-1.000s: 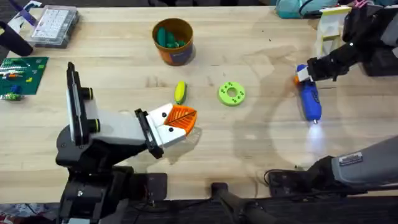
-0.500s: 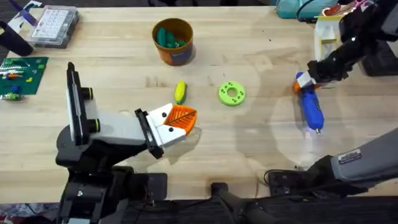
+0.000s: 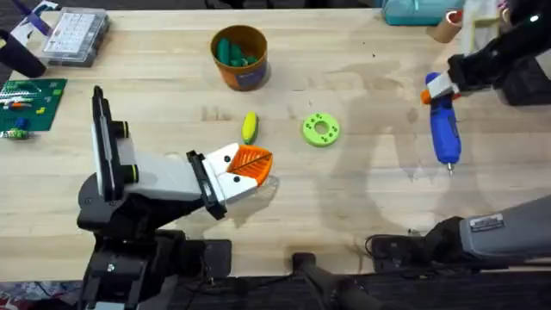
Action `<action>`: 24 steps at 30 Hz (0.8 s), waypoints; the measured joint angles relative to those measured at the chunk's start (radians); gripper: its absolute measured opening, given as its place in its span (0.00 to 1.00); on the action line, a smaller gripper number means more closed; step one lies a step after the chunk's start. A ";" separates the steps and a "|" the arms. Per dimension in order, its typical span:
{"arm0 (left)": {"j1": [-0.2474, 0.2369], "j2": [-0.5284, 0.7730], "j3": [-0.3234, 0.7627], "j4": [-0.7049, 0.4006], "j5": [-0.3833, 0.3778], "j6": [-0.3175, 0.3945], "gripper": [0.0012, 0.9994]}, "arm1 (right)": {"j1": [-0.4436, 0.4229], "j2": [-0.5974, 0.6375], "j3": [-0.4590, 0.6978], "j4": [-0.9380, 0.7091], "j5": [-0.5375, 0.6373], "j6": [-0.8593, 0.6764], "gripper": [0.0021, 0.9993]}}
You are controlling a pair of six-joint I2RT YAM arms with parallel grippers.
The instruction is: Pick up the gripper from the table and insert it into the empty holder that is missing its gripper. Then pick up a screw, insert it into the mounting hole, and use the screwdriver to tighten it. Finally, clean up the table by picking up the vegetable and placing it into the bucket.
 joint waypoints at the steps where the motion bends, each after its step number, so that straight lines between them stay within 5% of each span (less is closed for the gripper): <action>1: 0.000 0.000 0.000 0.000 0.000 0.000 0.02 | 0.000 -0.022 0.000 0.002 -0.008 0.000 0.03; 24: 0.000 0.000 0.000 0.000 -0.001 0.000 0.02 | 0.002 -0.506 0.005 0.037 -0.270 0.054 0.03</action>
